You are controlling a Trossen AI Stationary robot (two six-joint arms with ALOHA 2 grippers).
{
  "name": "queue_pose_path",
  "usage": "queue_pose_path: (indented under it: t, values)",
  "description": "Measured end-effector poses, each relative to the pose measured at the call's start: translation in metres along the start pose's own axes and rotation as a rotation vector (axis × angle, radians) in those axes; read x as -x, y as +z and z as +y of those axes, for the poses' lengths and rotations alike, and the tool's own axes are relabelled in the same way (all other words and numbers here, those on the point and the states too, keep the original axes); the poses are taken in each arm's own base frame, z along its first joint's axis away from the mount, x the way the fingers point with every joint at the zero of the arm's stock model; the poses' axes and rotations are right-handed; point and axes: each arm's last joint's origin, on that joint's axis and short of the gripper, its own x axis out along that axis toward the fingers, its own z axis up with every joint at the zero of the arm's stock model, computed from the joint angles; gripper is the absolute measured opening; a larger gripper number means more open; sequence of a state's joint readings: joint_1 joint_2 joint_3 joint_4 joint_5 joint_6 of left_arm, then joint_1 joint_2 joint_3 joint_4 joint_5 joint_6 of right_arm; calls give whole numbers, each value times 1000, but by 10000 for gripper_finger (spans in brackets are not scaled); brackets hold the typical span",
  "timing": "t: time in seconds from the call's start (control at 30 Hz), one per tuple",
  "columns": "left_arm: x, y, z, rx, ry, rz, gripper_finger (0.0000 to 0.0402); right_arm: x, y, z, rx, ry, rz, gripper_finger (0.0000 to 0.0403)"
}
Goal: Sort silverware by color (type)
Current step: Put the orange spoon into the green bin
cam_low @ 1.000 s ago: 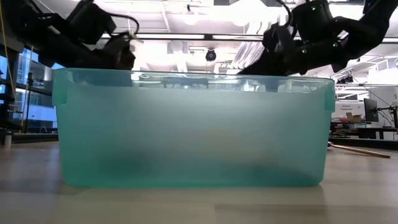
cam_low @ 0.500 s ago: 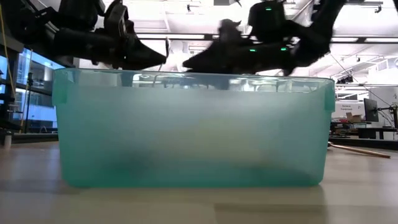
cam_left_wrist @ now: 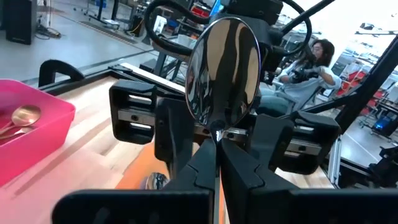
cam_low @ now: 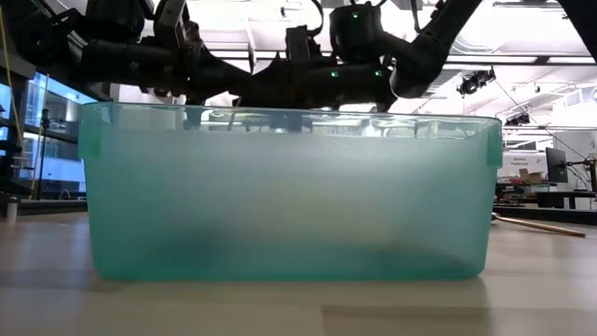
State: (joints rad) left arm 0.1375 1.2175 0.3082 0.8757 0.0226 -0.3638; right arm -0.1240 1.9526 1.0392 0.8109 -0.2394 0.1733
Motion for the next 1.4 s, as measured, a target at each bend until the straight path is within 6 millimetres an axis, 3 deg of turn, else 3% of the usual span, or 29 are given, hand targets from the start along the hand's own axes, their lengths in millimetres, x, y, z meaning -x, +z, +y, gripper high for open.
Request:
queue_pose_path:
  t: [0.33,0.57,0.93,1.2,1.4]
  values:
    - [0,1,0,-11,-1,-8,0,0,2,0,26,-3,-20,8]
    - [0,1,1,-2,48,-20,8,0,2,-1,18,-24,-13,6]
    - [0,-9,3,-67,39,94,81,16,15,8,54,-188,157,1]
    - [1,-10,5,-150,59,108,89,45,35,46,64,-211,348,1]
    - [1,-10,6,-180,90,101,90,66,37,86,-13,-153,494,0]
